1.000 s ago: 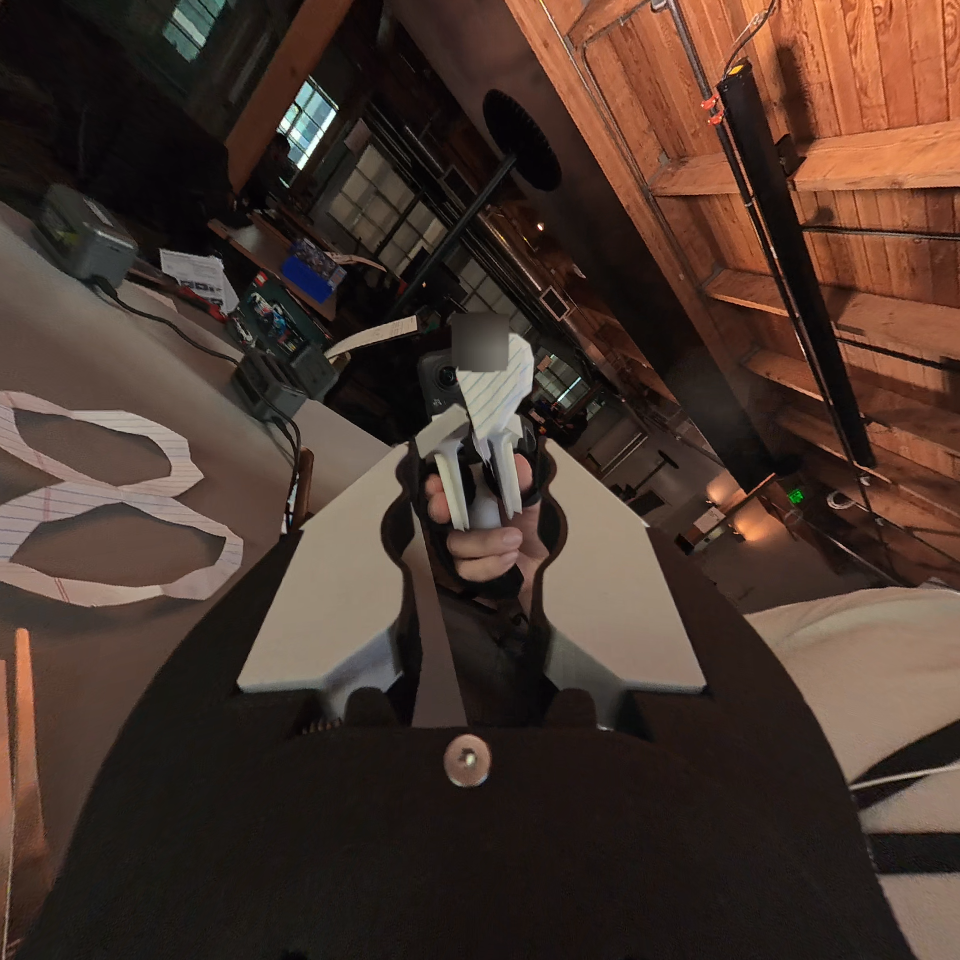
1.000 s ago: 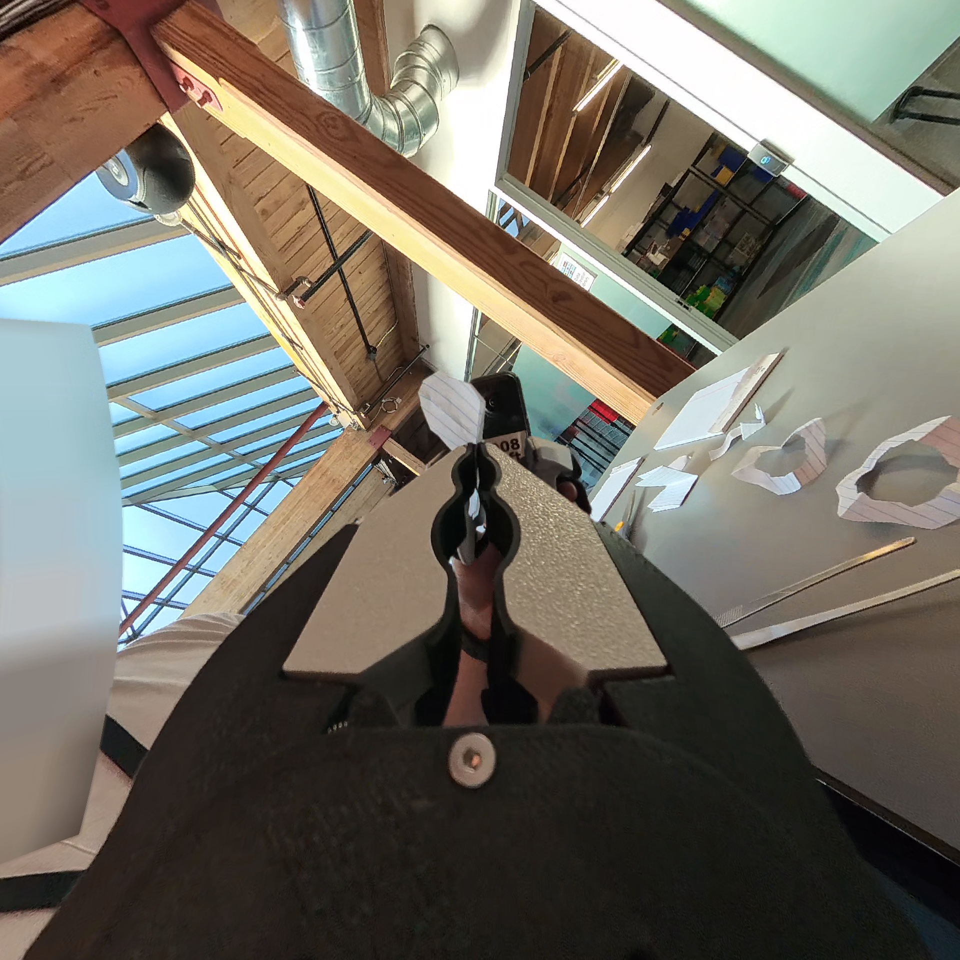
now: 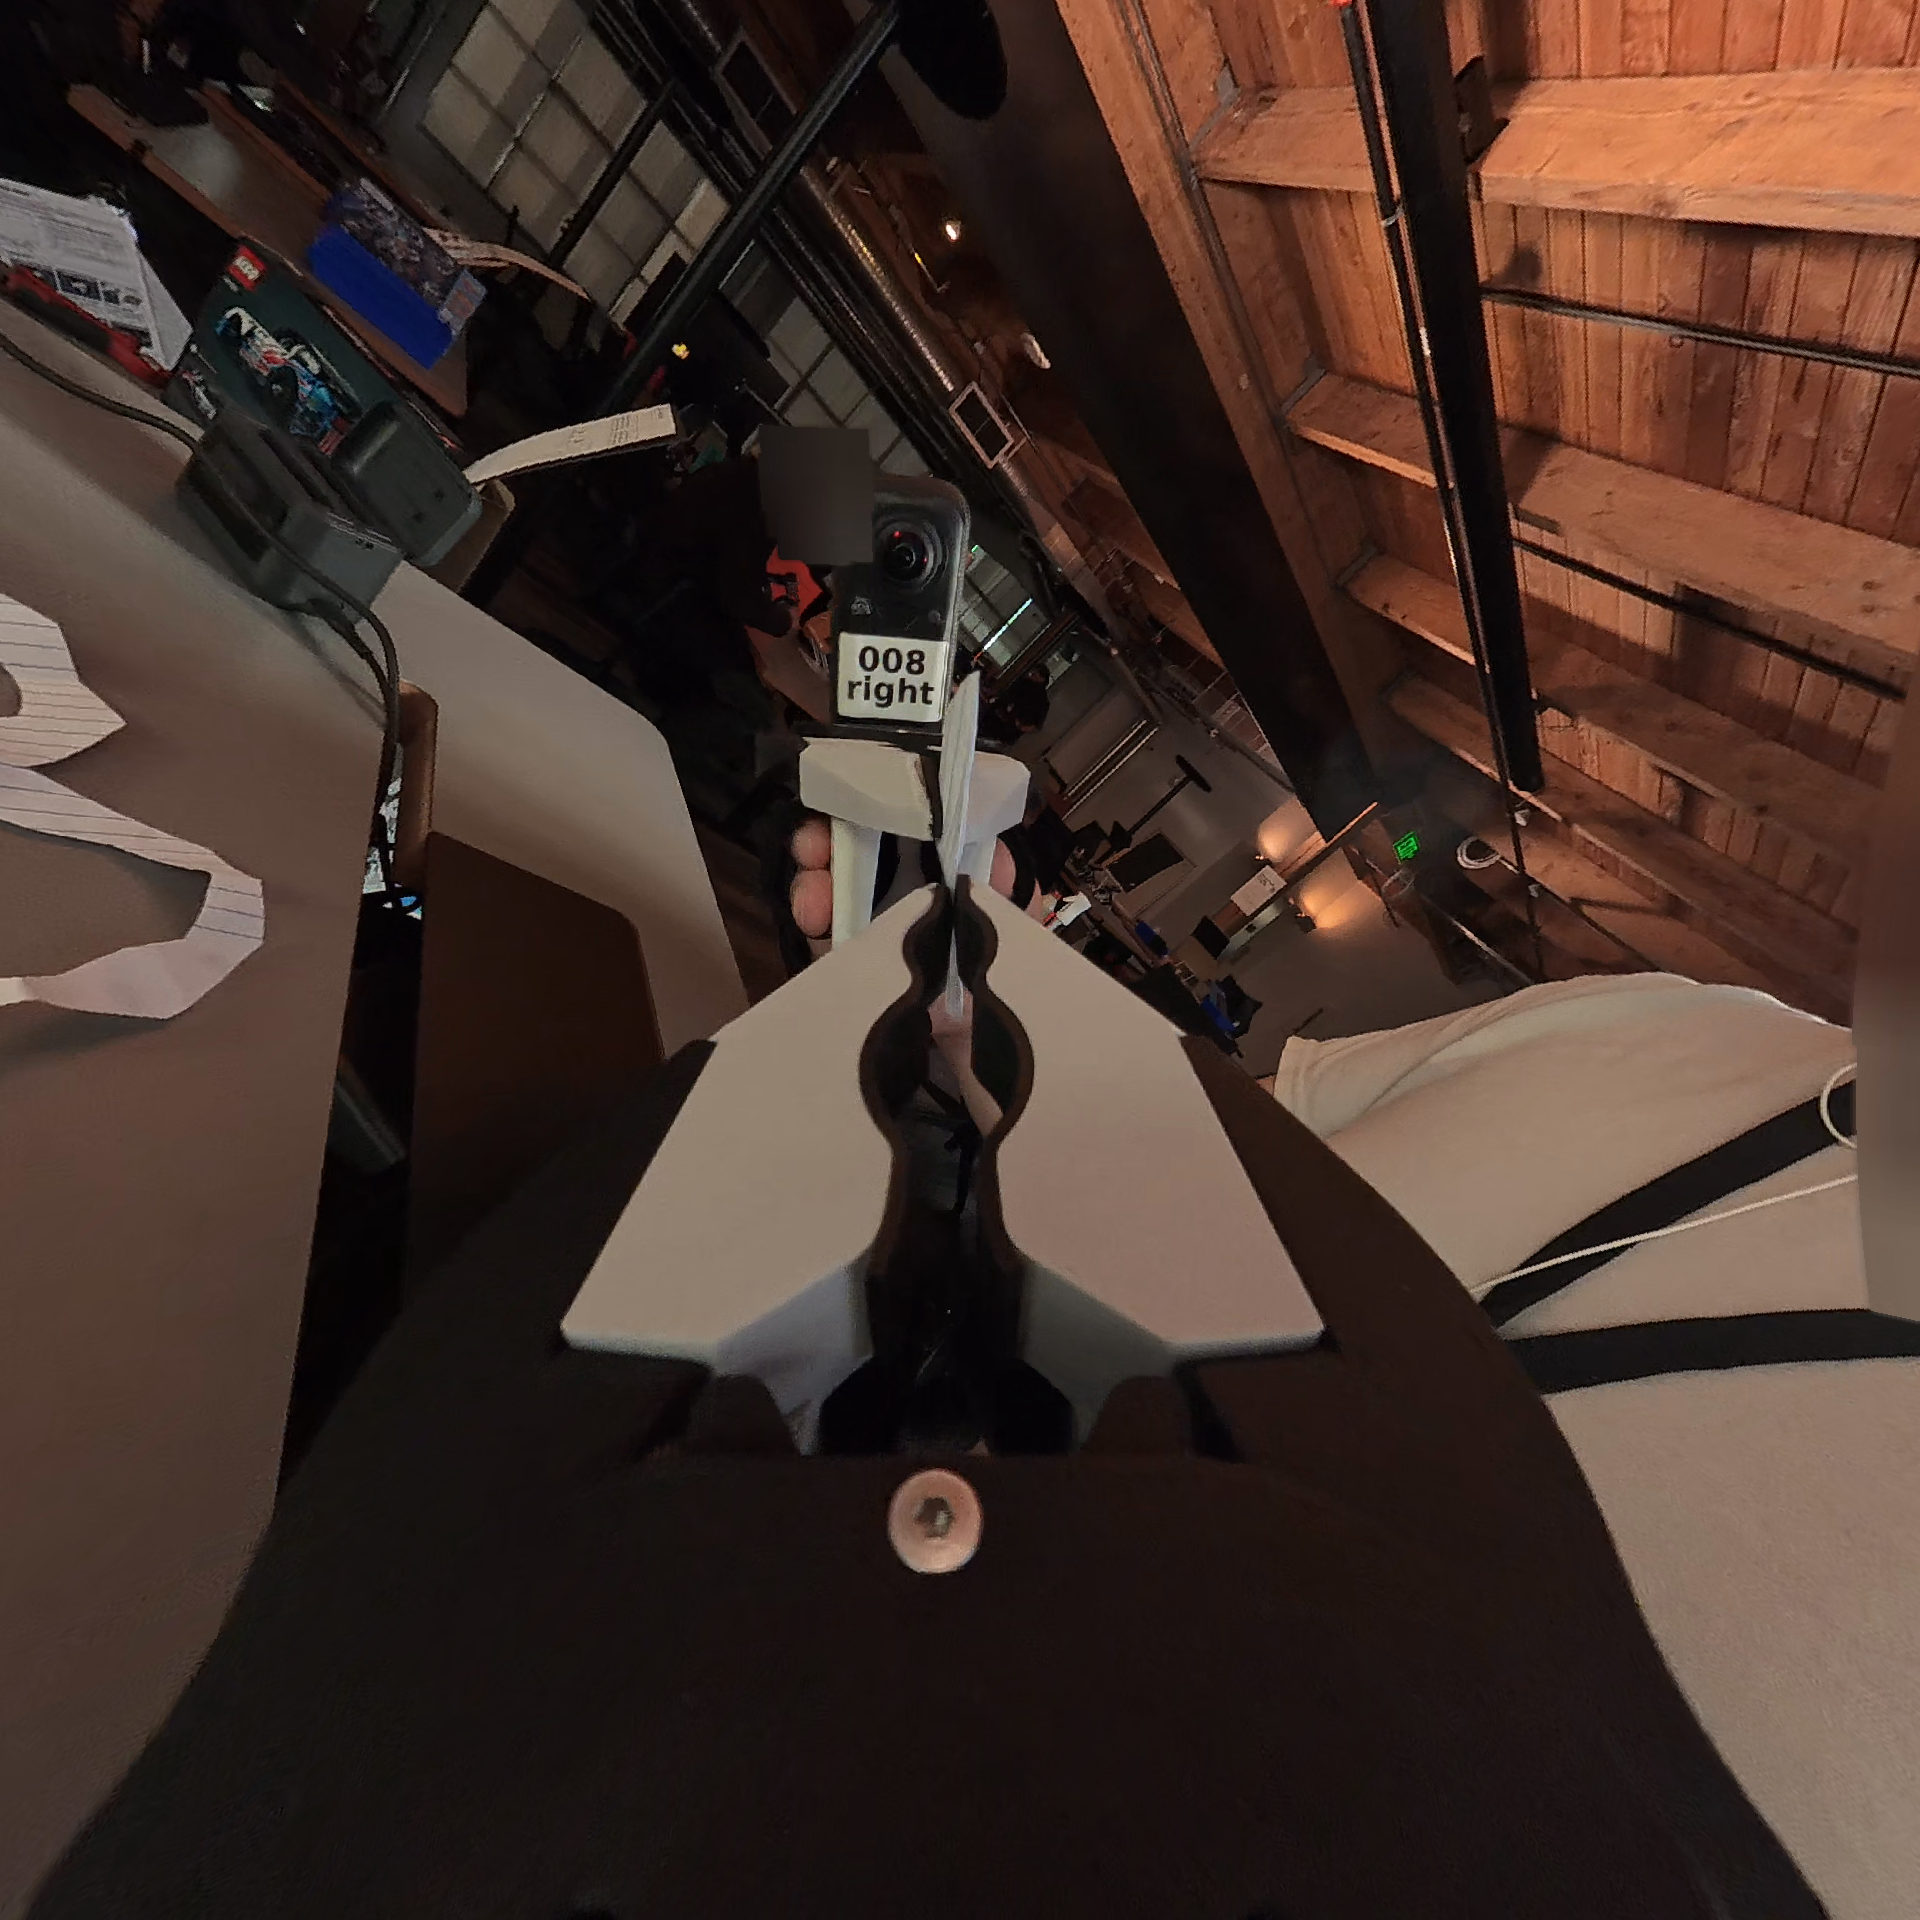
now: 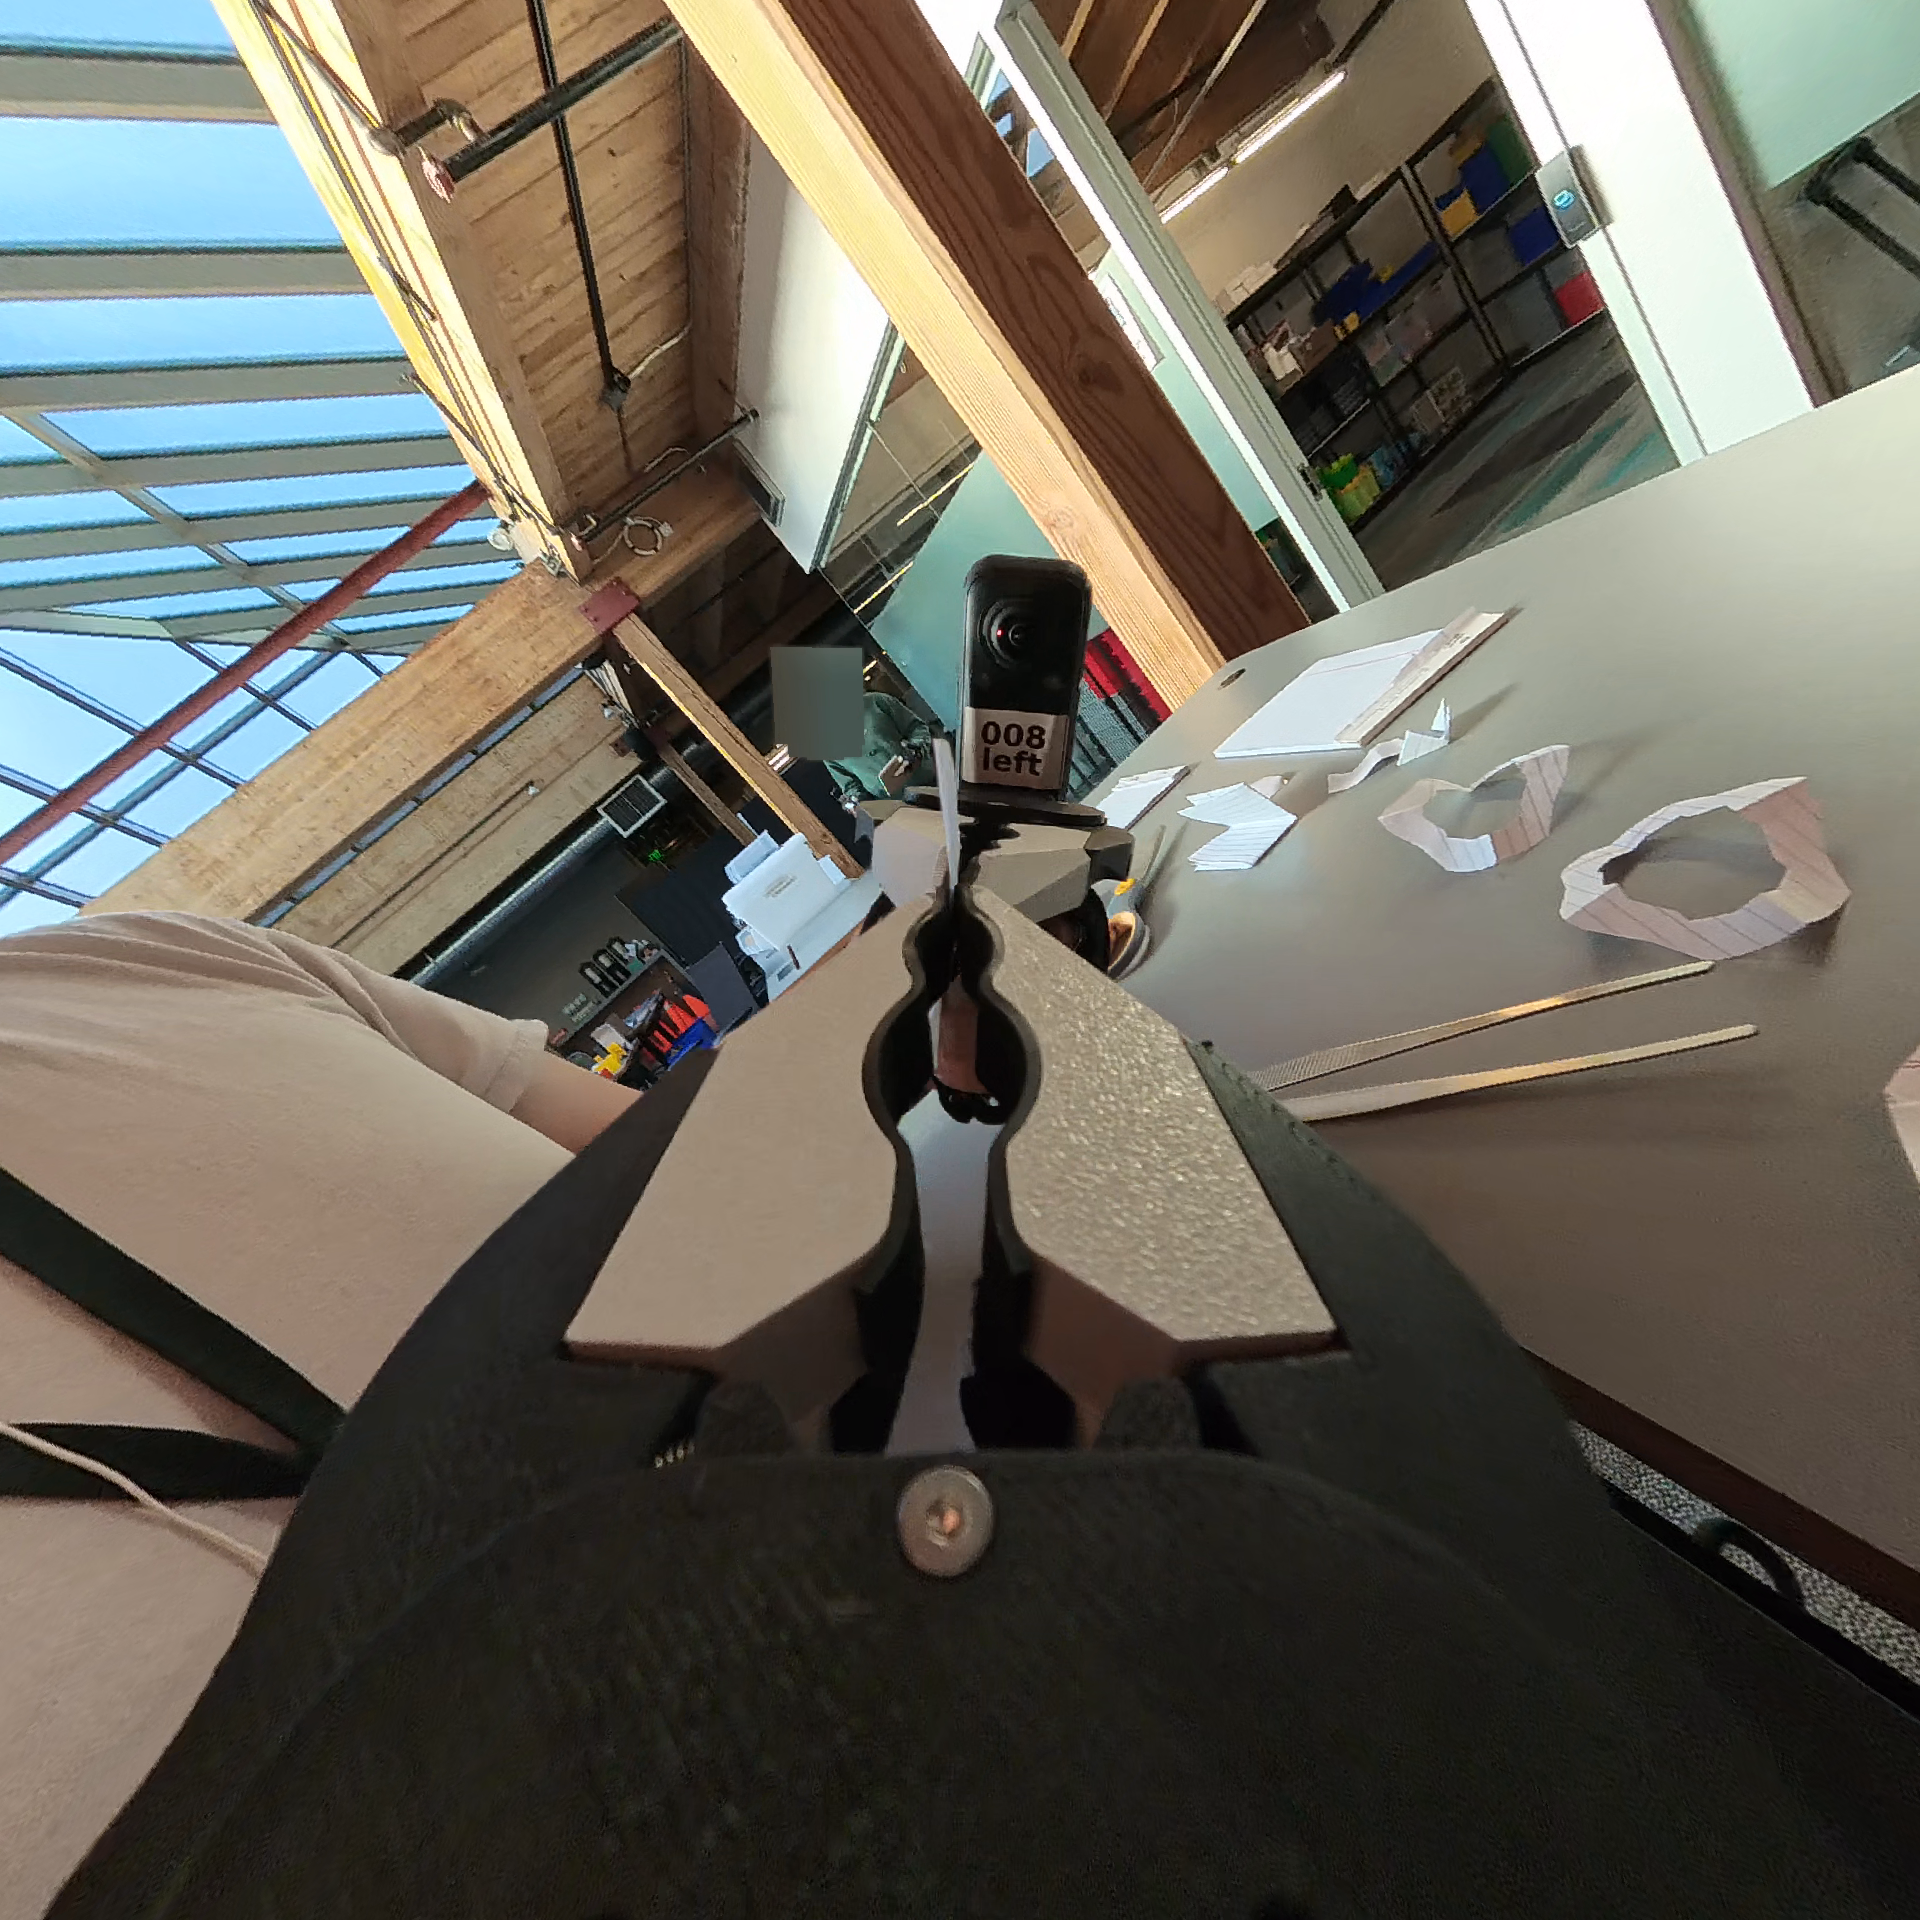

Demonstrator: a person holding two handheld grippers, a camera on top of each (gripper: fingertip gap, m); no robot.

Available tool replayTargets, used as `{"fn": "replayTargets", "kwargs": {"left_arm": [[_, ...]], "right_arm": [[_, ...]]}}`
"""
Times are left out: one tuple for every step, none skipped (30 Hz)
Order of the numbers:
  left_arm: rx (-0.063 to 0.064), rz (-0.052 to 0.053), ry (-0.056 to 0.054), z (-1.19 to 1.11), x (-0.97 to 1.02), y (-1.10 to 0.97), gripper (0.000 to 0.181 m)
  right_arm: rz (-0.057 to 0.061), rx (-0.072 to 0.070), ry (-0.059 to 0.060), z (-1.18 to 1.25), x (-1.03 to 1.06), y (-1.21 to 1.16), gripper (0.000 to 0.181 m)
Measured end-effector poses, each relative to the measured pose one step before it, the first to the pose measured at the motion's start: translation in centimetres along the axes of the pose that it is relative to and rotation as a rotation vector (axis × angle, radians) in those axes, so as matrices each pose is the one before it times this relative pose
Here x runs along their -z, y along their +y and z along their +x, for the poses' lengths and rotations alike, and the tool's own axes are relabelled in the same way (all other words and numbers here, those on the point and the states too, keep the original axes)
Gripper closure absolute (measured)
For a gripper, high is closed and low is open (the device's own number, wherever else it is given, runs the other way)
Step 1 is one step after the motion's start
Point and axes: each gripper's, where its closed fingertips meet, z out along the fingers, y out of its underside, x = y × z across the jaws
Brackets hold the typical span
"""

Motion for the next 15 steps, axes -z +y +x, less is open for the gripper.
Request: {"fn": "replayTargets", "kwargs": {"left_arm": [[-0.0051,-0.0006,0.0068,0.094,0.005,0.014,0.181],[-0.006,-0.0016,0.0103,0.163,0.043,0.006,0.181],[-0.0026,0.0,0.0079,0.121,0.086,-0.034,0.181],[0.0005,0.008,0.0074,0.123,0.151,-0.159,0.181],[0.0034,0.0164,0.0084,0.114,0.204,-0.28,0.181],[0.0059,0.0172,0.0055,0.039,0.204,-0.281,0.181],[0.0047,0.0076,-0.0019,-0.088,0.148,-0.146,0.181],[-0.0007,-0.004,-0.0058,-0.128,0.055,0.033,0.181],[-0.0037,-0.0071,-0.007,-0.114,0.015,0.105,0.181],[-0.0037,-0.0003,-0.0099,-0.118,0.009,-0.024,0.181],[-0.0013,0.0067,-0.0138,-0.17,0.044,-0.143,0.176],[-0.0005,0.0061,-0.0106,-0.135,0.078,-0.159,0.166],[-0.0027,0.0008,0.0031,0.037,0.11,-0.073,0.17],[0.0012,-0.0038,0.0078,0.074,0.093,0.021,0.18],[0.0088,-0.0066,-0.0042,-0.136,0.055,0.081,0.18]], "right_arm": [[0.0069,-0.01,-0.0067,0.036,0.017,0.037,0.181],[0.0087,-0.008,-0.0105,-0.075,0.018,0.002,0.181],[0.0122,-0.0086,-0.0104,-0.093,0.064,-0.066,0.181],[0.0147,-0.008,-0.0047,-0.023,0.113,-0.138,0.181],[0.0168,-0.0064,-0.0034,-0.022,0.169,-0.211,0.181],[0.0153,-0.008,-0.0051,-0.031,0.182,-0.208,0.181],[0.0078,-0.0099,-0.006,-0.041,0.129,-0.1,0.181],[-0.0001,-0.0083,-0.0044,-0.025,0.041,0.037,0.181],[-0.0007,-0.0059,-0.002,-0.009,0.01,0.05,0.181],[0.0016,-0.0028,-0.0014,0.012,0.026,-0.001,0.181],[-0.0002,-0.001,-0.0008,0.027,0.035,0.017,0.181],[0.002,-0.0006,0.0006,0.046,0.024,-0.026,0.181],[0.0035,-0.003,0.0014,0.082,0.022,-0.047,0.181],[0.002,-0.0052,-0.0009,0.06,-0.029,-0.029,0.181],[-0.0022,-0.0034,-0.0011,0.067,-0.08,0.037,0.181]]}}
